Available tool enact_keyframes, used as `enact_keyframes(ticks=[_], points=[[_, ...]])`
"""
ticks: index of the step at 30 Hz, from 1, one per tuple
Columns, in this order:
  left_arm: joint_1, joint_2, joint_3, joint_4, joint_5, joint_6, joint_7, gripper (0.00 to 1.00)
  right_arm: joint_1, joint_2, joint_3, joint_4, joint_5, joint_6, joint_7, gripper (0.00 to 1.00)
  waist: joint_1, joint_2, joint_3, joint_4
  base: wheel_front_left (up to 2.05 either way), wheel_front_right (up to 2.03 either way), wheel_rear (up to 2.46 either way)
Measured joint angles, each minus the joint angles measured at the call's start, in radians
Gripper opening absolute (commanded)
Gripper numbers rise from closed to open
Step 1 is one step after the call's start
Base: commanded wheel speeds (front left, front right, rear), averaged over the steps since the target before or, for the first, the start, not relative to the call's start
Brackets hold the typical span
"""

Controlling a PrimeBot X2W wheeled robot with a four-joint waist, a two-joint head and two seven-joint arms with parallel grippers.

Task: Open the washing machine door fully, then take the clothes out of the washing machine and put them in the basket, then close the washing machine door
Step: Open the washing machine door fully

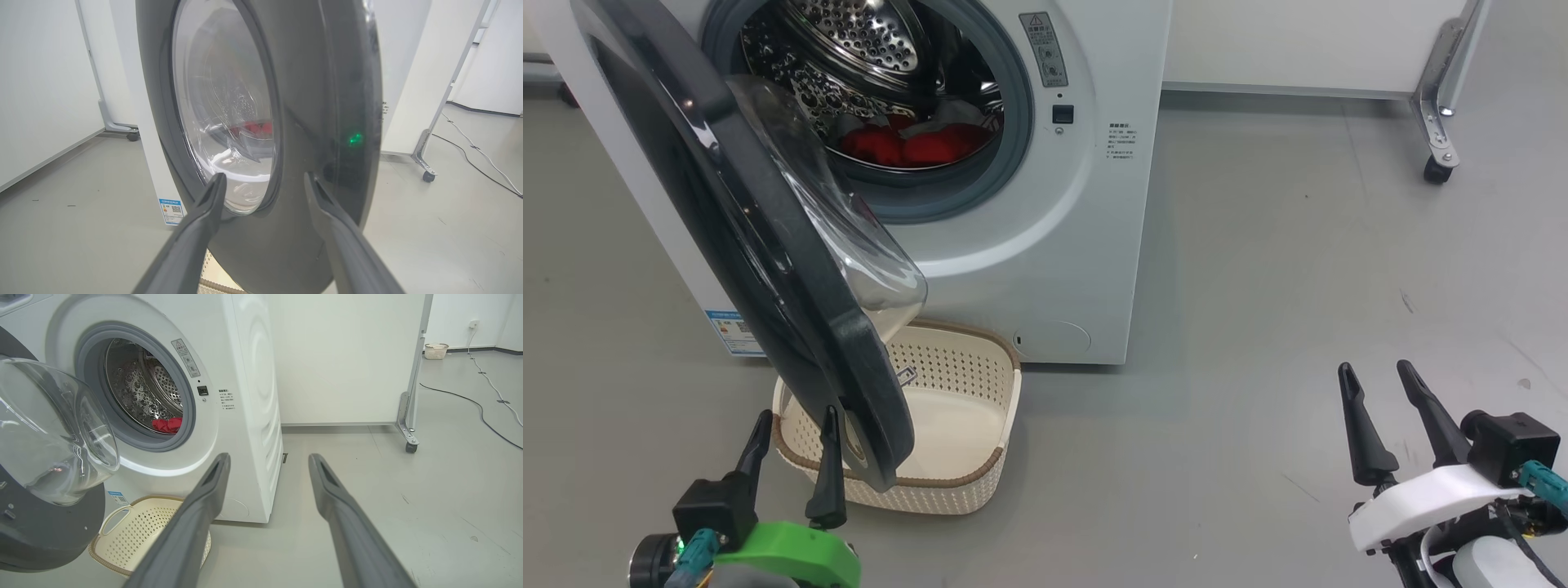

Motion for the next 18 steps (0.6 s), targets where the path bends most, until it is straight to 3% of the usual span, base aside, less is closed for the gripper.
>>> enact_keyframes(ticks=[18], points=[[0.004,-0.004,0.002,0.0,0.01,-0.009,0.0,1.0,0.076,0.046,-0.067,-0.049,-0.077,-0.007,0.0,1.0,0.0,0.0,-0.003,0.004,0.0,0.0,0.0]])
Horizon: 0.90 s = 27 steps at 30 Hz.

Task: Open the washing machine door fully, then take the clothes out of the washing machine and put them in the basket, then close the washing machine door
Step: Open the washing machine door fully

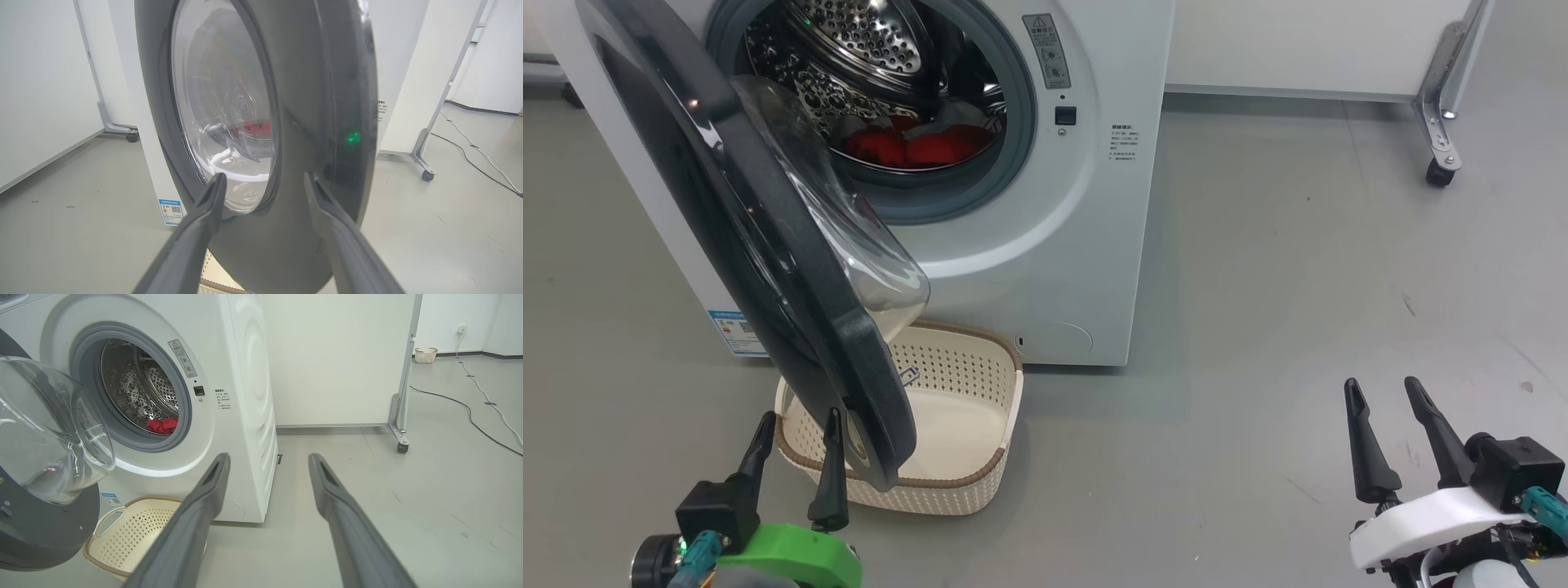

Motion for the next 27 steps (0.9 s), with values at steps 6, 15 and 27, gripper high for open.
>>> enact_keyframes(ticks=[6,15,27], points=[[0.001,0.0,0.001,0.0,0.0,-0.004,0.0,1.0,0.024,0.019,-0.015,-0.011,0.0,0.0,0.0,1.0,0.0,0.0,0.001,0.003,0.0,0.0,0.0],[0.009,-0.001,0.001,0.0,0.015,-0.008,0.0,1.0,0.035,0.029,-0.03,-0.021,-0.018,0.0,0.0,1.0,0.0,0.0,0.006,0.007,0.0,0.0,0.0],[0.01,-0.002,0.004,0.001,0.016,-0.009,0.0,0.95,0.049,0.04,-0.041,-0.022,-0.036,0.001,0.0,1.0,0.0,0.0,0.005,0.012,0.0,0.0,0.0]])
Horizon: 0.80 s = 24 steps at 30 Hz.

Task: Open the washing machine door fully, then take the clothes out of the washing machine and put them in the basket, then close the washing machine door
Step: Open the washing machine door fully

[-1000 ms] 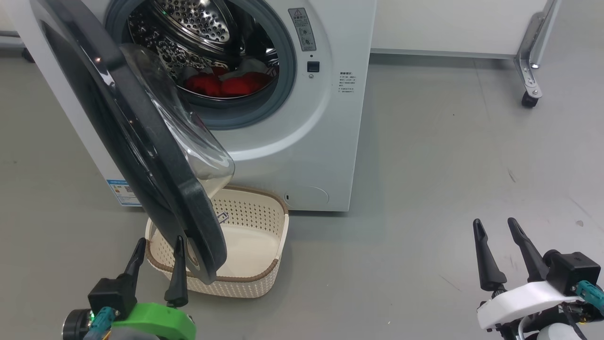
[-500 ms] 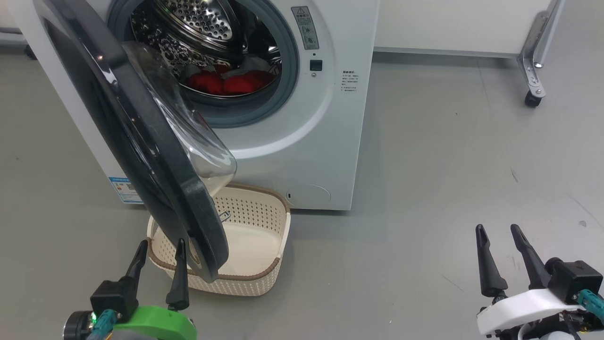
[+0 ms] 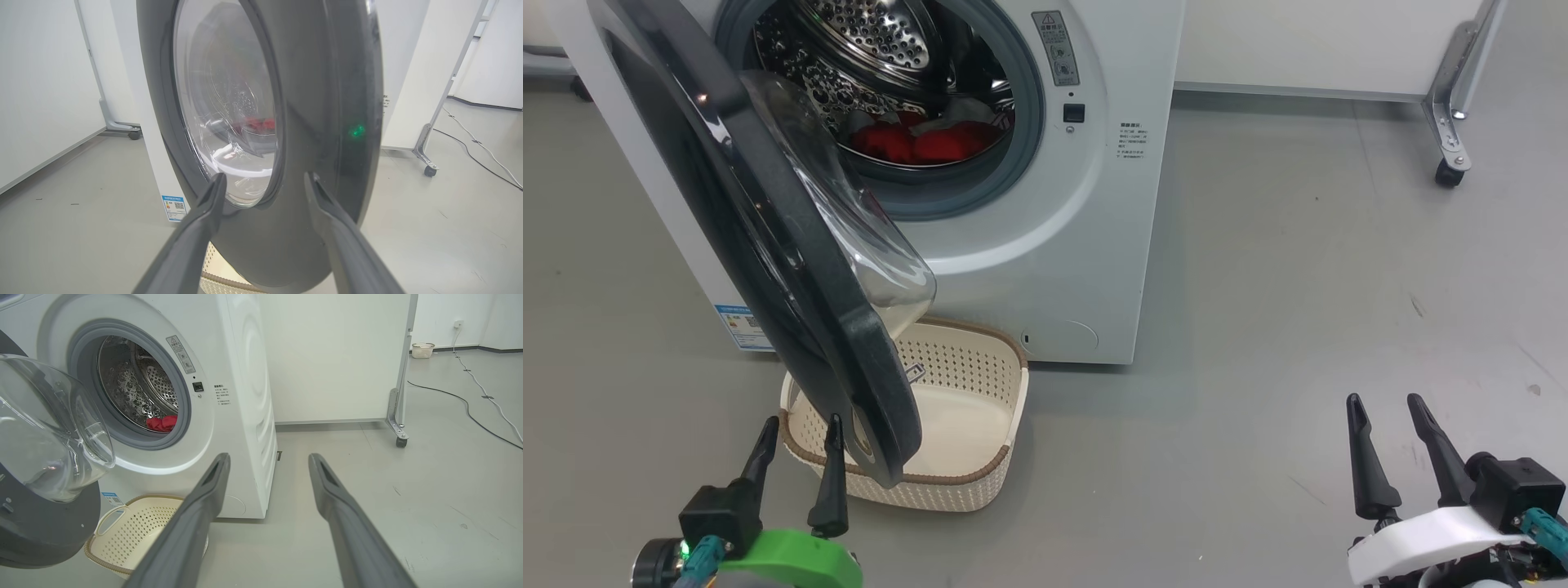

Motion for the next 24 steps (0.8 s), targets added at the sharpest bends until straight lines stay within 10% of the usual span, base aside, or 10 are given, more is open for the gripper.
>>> enact_keyframes(ticks=[1,2,24], points=[[0.0,0.0,0.0,0.001,0.0,-0.001,0.0,0.36,0.002,0.0,-0.001,0.0,-0.001,0.0,0.0,1.0,0.0,0.0,0.0,0.0,0.0,0.0,0.0],[0.0,0.0,0.0,0.002,0.0,-0.002,0.0,0.0,0.003,0.001,-0.002,0.0,-0.002,0.0,0.0,1.0,0.0,0.0,0.0,0.0,0.0,0.0,0.0],[-0.102,-0.002,0.113,-0.207,0.017,-0.015,-0.003,0.0,0.007,0.017,-0.016,0.0,-0.028,0.021,0.0,1.0,0.0,0.0,-0.007,-0.001,0.0,0.0,0.0]])
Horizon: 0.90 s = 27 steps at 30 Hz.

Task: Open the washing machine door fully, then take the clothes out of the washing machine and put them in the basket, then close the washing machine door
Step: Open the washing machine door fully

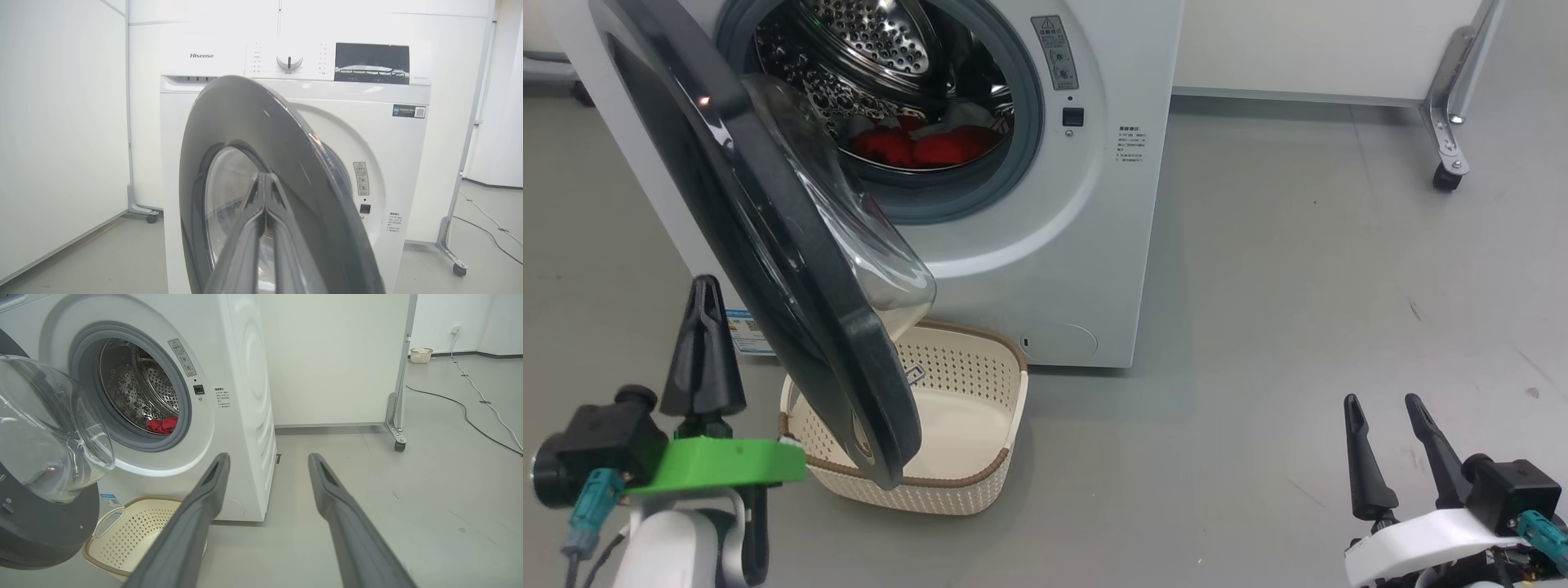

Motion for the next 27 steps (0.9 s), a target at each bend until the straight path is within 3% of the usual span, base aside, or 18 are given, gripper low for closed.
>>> enact_keyframes(ticks=[10,18,27], points=[[-0.126,0.012,0.002,-0.116,0.027,-0.03,-0.005,0.0,0.0,0.015,-0.001,0.001,-0.014,0.009,0.0,1.0,0.0,0.0,-0.003,-0.005,0.0,0.0,0.0],[-0.145,0.022,-0.092,-0.124,0.053,-0.06,-0.001,0.0,0.0,0.029,-0.006,0.002,-0.019,0.014,0.0,1.0,0.0,0.0,-0.005,-0.022,0.0,0.0,0.0],[-0.131,0.008,-0.222,-0.056,0.053,-0.078,0.09,0.0,0.0,0.044,-0.012,0.006,-0.022,0.022,0.0,1.0,0.0,0.0,-0.006,-0.039,0.0,0.0,0.0]])
